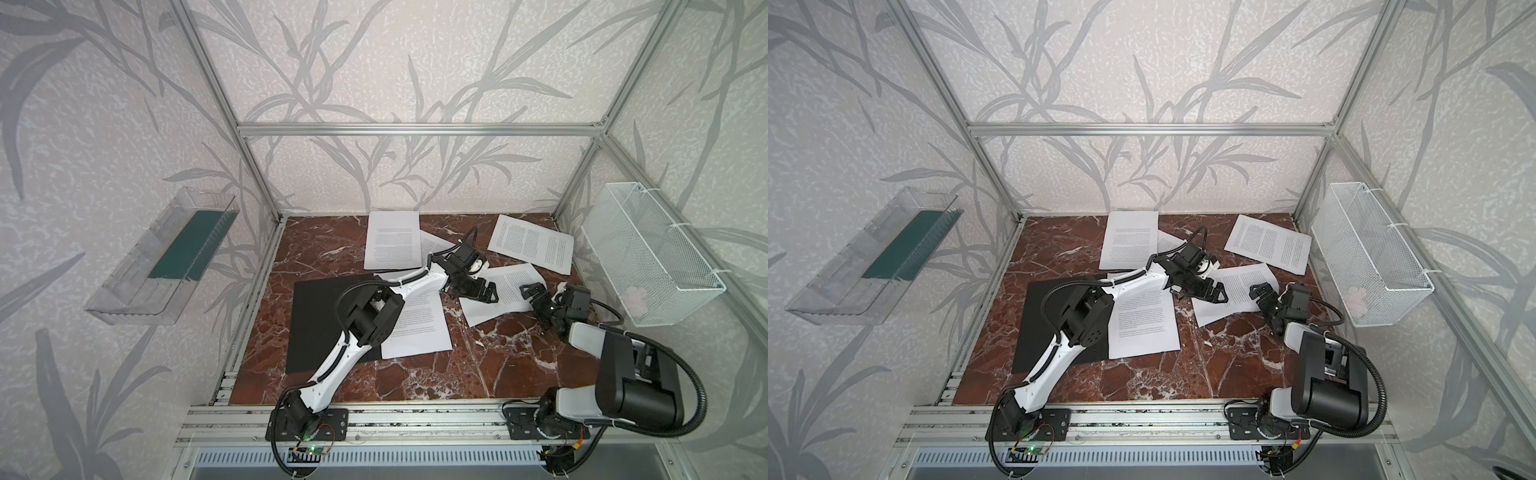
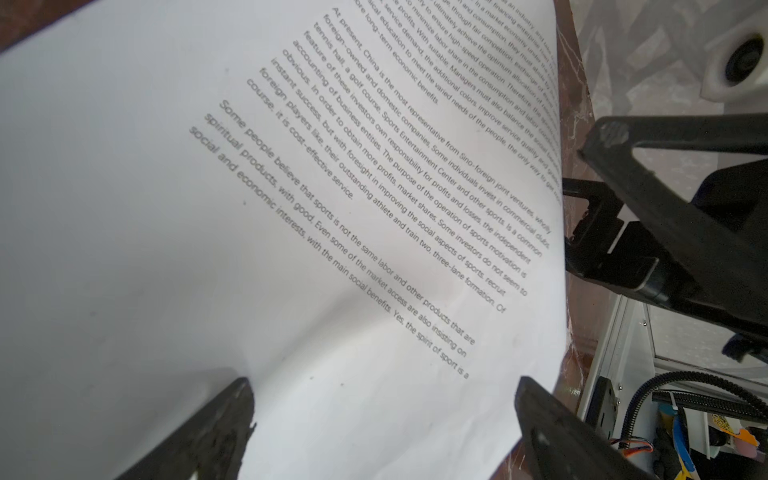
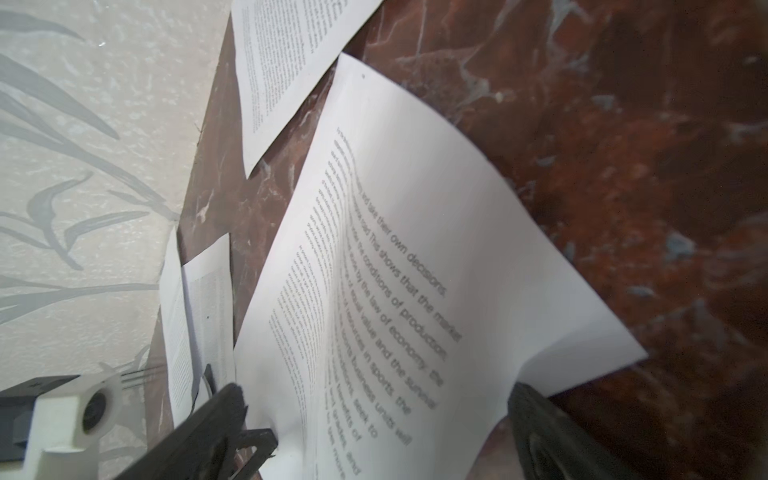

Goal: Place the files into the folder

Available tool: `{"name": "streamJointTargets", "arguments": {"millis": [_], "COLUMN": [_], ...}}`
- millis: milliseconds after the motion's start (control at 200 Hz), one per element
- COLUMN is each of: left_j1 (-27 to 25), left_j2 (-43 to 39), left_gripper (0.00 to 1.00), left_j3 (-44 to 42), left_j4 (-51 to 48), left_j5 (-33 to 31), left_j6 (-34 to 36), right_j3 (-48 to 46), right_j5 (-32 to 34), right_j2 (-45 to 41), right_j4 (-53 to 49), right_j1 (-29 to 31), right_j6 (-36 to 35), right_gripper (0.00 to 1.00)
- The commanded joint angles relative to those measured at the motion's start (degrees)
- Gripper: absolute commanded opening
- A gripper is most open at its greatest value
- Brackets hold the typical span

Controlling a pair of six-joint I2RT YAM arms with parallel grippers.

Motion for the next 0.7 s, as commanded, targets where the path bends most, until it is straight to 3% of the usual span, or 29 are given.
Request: {"name": "streamJointTargets", "arguments": {"millis": [0, 285, 455, 695], "left_j1": [-0.6, -0.6, -0.4, -0.1], "left_j2": [2.7, 4.1, 3.5, 2.3], "left_gripper": [0.99, 0.99, 0.99, 0.99], "left_j3": [-3.2, -2.5, -3.8, -5.2], "left_j4": [-6.0, -5.9, -5.2, -3.7], "left_j5": [-2.4, -2.4, -2.2, -2.2], "left_j6": [0.7, 0.0, -0.4, -1.7], "right_j3": [-3.3, -4.4, -5.3, -10.8], "right_j5": [-3.6, -5.8, -3.2, 1.1], "right_j2": [1.5, -6.4, -7.9, -8.6], "right_j4": [-3.3, -0.7, 0.4, 8.4], "right_j1": [1.9, 5.6, 6.2, 7.4], "right_j6": [3.2, 7.9, 9.4, 16.1], "right_gripper": [0.99, 0.99, 1.00, 0.76]}}
